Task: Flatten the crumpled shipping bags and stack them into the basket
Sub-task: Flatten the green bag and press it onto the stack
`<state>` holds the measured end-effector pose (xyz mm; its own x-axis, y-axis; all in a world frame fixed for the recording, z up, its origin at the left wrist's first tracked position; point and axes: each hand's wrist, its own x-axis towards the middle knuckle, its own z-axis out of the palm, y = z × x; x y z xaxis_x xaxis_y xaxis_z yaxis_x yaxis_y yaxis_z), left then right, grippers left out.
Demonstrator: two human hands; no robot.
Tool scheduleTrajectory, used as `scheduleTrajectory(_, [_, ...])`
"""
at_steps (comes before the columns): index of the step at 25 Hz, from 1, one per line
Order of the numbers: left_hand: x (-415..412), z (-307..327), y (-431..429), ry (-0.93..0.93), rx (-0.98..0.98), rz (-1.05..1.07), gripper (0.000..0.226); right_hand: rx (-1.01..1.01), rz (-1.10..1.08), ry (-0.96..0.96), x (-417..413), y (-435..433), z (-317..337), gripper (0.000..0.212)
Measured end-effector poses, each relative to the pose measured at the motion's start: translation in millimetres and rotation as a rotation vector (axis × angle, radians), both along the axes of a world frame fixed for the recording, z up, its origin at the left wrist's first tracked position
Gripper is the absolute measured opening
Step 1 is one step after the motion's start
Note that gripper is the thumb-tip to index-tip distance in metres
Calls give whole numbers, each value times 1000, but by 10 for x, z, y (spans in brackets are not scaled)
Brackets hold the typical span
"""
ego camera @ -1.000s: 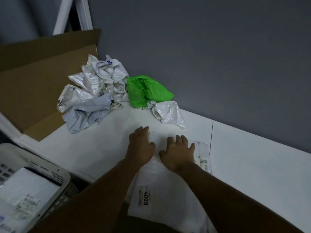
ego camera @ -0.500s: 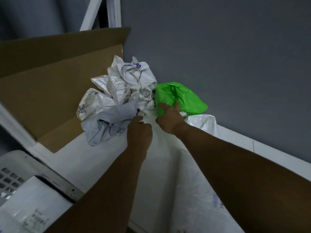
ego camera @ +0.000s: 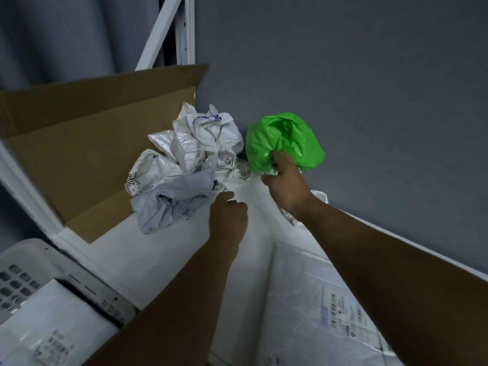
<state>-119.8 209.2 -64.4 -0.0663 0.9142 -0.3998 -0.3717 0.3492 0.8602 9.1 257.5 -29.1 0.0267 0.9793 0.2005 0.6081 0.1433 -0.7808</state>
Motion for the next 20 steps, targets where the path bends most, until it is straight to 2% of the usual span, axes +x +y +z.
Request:
scheduleTrajectory(2, [41,69,-104,-61,35,9,38,31,24,57,51,-265,92,51])
scheduleTrajectory(4, [66,224,-242,-2,-1,63,37,33,11,109,85,-554,177,54])
scheduleTrajectory(7, [77,479,-487,-130,-79,64,31,32,-1,210,124,-1017,340,48])
scheduleTrajectory(10, [-34,641,-769,-230,-67,66,57,44,21,342,193,-1565,414,38])
scheduleTrajectory(13, [-75,635,-1005,-389,-47,-66,69,54,56,404,286,-2121,353,26])
scheduleTrajectory(15, [-38,559,-1088,-472,-24,-207,66,15,94,470,325,-2345,317,16])
scheduleTrajectory(16, [2,514,-1109,-505,-16,-251,62,1,107,507,338,-2395,322,16])
scheduleTrajectory(18, [90,428,-1140,-548,3,-282,58,-17,31,592,373,-2359,340,32])
scheduleTrajectory(20, [192,370,-1106,-522,32,-263,58,-72,-126,561,404,-2213,369,35])
